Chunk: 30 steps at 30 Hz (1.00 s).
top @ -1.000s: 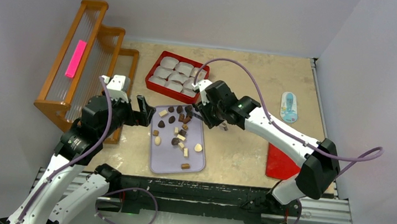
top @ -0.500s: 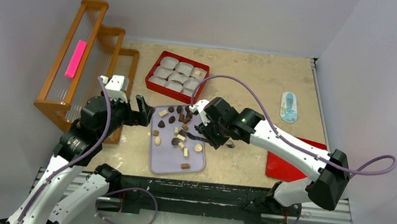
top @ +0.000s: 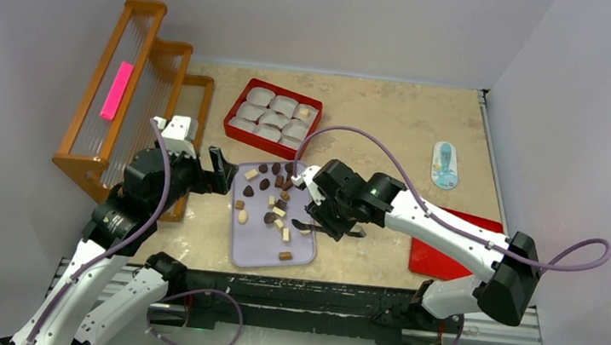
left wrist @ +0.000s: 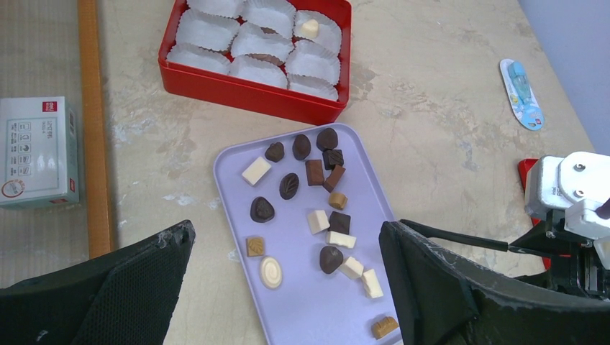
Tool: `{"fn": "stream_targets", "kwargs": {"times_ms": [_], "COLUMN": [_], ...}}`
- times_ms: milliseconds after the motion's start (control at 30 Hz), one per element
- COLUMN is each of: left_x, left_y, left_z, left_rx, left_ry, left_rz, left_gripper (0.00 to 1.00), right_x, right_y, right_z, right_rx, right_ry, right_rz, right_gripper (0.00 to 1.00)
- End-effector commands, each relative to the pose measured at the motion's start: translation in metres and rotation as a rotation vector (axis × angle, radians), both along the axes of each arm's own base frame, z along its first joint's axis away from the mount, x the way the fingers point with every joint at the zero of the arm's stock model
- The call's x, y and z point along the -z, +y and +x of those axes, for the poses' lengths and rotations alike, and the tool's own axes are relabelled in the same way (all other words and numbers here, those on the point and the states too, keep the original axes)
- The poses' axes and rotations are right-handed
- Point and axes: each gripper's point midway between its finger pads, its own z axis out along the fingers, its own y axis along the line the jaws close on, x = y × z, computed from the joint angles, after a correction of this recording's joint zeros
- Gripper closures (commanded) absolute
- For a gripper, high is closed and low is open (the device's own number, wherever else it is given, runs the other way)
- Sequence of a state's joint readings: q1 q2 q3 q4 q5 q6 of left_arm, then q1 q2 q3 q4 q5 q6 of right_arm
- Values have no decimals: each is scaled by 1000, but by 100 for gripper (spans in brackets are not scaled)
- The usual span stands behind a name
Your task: Pack the chocolate
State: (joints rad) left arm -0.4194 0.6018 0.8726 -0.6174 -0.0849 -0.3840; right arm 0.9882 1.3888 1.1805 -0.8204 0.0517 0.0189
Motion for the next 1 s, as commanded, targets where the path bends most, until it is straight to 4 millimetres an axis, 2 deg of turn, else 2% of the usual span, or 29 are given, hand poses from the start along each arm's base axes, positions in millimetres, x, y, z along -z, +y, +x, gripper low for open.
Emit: {"fn": "stream_targets", "kwargs": {"times_ms": [0,633,967], "left_x": [-14,-15,-16], "left_y": [1,4,5], "left_z": [1,0,-1], "left_rx": [-17,-28,-31], "left_ry": [-38,-44,-50], "left_rz": [-28,-28,-29], "left_gripper": [0,0,0], "right_x": [5,18,4], "right_y": [-1,3,9], "right_z": [-10,-16,-11], "right_rx": [-33,-56,-47], "right_ry": [37,81,44], "right_rz": [-17,-49,-12], "right_gripper": [56,59,73]}}
